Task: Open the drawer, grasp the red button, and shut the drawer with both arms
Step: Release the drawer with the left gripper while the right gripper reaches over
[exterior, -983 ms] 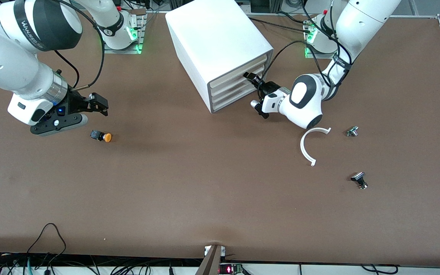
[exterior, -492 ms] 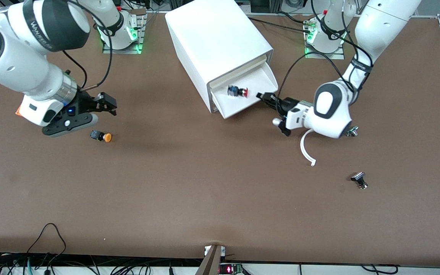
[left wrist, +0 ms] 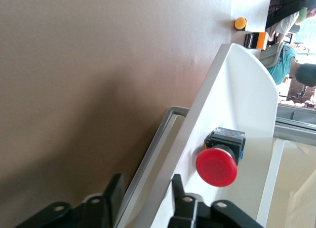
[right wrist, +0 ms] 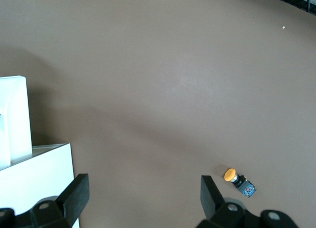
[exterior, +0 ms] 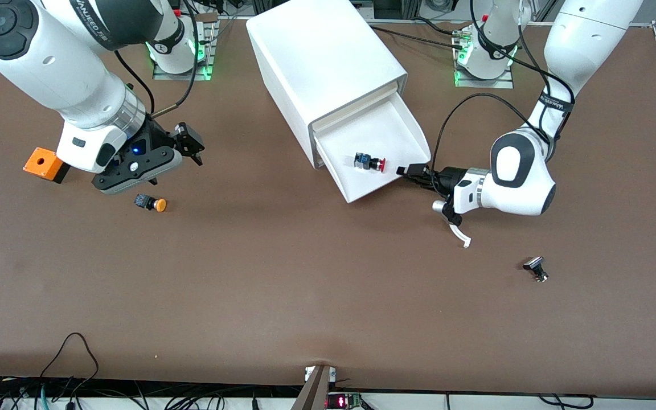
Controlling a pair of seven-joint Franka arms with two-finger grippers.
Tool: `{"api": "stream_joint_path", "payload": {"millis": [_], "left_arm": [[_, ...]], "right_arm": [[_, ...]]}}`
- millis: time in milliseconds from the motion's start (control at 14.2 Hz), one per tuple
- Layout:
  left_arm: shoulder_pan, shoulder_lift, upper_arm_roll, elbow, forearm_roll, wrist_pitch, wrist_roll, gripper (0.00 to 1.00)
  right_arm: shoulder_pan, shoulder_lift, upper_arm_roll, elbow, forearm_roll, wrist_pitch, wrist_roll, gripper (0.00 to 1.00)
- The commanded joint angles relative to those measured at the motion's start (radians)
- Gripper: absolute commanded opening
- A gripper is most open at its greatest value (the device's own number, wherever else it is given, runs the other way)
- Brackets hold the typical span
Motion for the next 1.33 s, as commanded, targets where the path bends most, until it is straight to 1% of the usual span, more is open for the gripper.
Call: {"api": "stream_joint_path", "payload": {"millis": [0,70,211,281,351,492,632,843,983,1054,1194,1264], "left_arm": [[0.037,-0.058,0.015,0.011,0.025,0.008,-0.025,1.0],[0.068,-0.088,0.015,0.011,0.072,0.005,-0.044,1.0],[0.132,-0.16,0.014,0.012,0.187,-0.003,-0.141,1.0],[0.161,-0.203,0.014,0.014,0.255,-0.015,-0.18,1.0],[0.175,-0.246,0.014,0.029,0.343,-0.035,-0.186,1.0],[0.194,-0.324,0.015,0.07,0.555,-0.106,-0.189,1.0],[0.197,-0.387,0.015,0.116,0.734,-0.167,-0.196,1.0],[0.195,-0.521,0.018,0.144,0.951,-0.228,-0.199,1.0],[0.194,-0.573,0.023,0.205,0.973,-0.317,-0.191,1.0],[0.195,-0.578,0.026,0.224,0.981,-0.333,-0.176,1.0],[0.201,-0.56,0.024,0.273,0.979,-0.414,-0.145,1.0],[0.203,-0.537,0.024,0.287,0.969,-0.416,-0.163,1.0]], "right_arm": [[0.08,0.027,-0.007,0.038,-0.009,-0.016,-0.011,1.0],[0.117,0.042,-0.01,0.044,-0.01,-0.008,-0.009,1.0],[0.146,0.068,-0.007,0.066,-0.006,0.004,-0.021,1.0],[0.177,0.078,-0.006,0.069,-0.01,0.004,-0.07,1.0],[0.207,0.099,-0.006,0.096,-0.015,0.007,-0.11,1.0],[0.247,0.16,-0.004,0.168,-0.015,0.003,-0.129,1.0],[0.287,0.208,-0.003,0.214,-0.006,0.0,-0.133,1.0],[0.358,0.269,0.001,0.277,-0.007,-0.008,-0.167,1.0],[0.385,0.312,0.001,0.306,-0.009,-0.007,-0.169,1.0],[0.389,0.335,0.001,0.334,-0.006,-0.008,-0.169,1.0],[0.407,0.371,0.001,0.351,-0.009,0.0,-0.182,1.0],[0.421,0.387,-0.001,0.357,-0.009,0.007,-0.229,1.0]]}}
